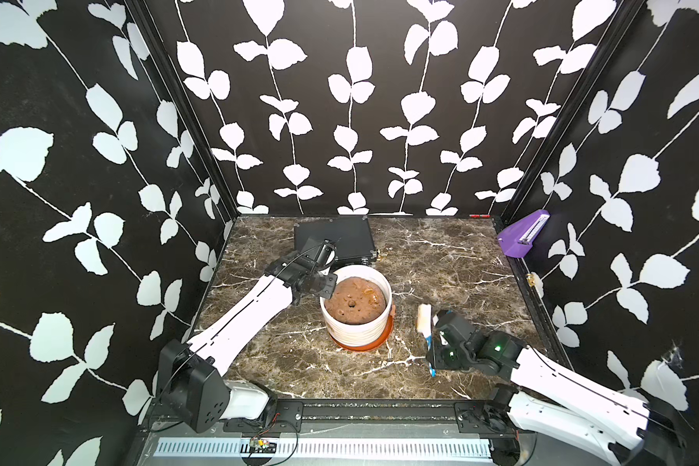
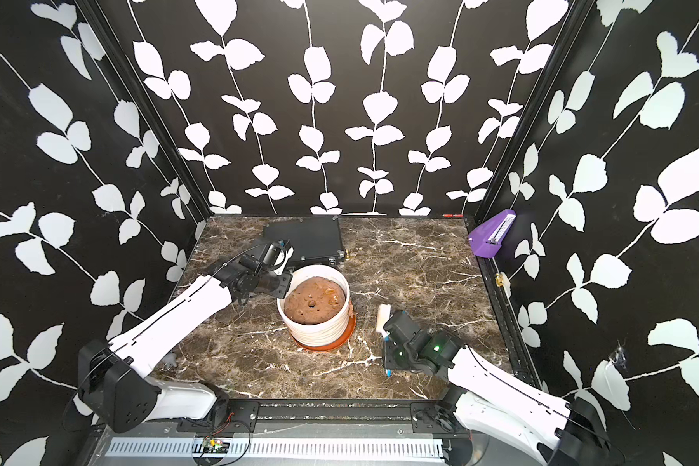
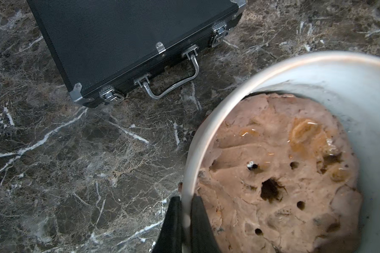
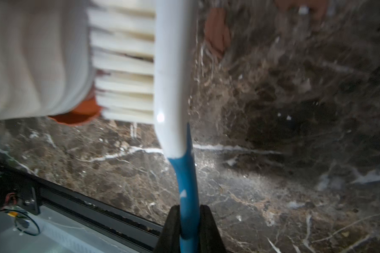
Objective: Scrub the dried mud off the ceramic pot
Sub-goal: Brush off the soil from the pot.
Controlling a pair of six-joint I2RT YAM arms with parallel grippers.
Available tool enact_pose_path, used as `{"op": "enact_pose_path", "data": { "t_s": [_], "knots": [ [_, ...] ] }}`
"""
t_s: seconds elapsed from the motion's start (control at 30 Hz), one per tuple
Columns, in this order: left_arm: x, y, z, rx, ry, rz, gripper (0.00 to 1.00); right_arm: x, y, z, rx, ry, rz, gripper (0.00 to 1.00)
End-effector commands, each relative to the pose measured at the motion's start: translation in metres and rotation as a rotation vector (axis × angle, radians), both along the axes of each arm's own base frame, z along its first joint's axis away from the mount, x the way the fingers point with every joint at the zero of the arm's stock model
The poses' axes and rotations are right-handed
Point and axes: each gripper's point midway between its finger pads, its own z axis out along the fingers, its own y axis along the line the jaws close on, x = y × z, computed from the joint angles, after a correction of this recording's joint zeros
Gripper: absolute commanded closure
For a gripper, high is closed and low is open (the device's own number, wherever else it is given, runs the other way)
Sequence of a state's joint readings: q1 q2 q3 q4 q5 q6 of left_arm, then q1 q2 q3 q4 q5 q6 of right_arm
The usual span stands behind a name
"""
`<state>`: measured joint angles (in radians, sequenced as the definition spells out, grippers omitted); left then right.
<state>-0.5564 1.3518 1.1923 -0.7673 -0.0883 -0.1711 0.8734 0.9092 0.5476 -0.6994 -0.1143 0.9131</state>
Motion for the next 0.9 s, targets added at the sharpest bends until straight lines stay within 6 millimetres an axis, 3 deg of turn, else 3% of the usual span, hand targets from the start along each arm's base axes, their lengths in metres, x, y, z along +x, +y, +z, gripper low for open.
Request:
{"op": "enact_pose_path", "data": {
  "t_s": [0.0,0.13,0.27,0.4,0.53,0.73,0.87],
  "knots": [
    [-0.020,0.010,-0.010,0.005,0.063,0.026,1.00,0.000,0.032,0.004,0.100,0.011,0.043,1.00],
    [-0.021,0.009,-0.010,-0.001,0.065,0.022,1.00,0.009,0.076,0.016,0.269,0.002,0.093,1.00],
    [-0.021,0.008,-0.010,-0.003,0.063,0.017,1.00,0.020,0.100,0.038,0.347,-0.045,0.147,1.00],
    [-0.020,0.008,-0.010,-0.002,0.062,0.017,1.00,0.022,0.124,0.047,0.434,-0.008,0.176,1.00],
    [-0.020,0.008,-0.013,-0.002,0.068,0.020,1.00,0.027,0.120,0.066,0.466,-0.054,0.166,1.00],
    [-0.022,0.010,-0.018,0.010,0.080,0.023,1.00,0.036,0.105,0.118,0.606,-0.148,0.131,1.00],
    [-0.022,0.012,-0.016,0.017,0.075,0.024,1.00,0.044,0.093,0.126,0.607,-0.155,0.093,1.00]
  ]
}}
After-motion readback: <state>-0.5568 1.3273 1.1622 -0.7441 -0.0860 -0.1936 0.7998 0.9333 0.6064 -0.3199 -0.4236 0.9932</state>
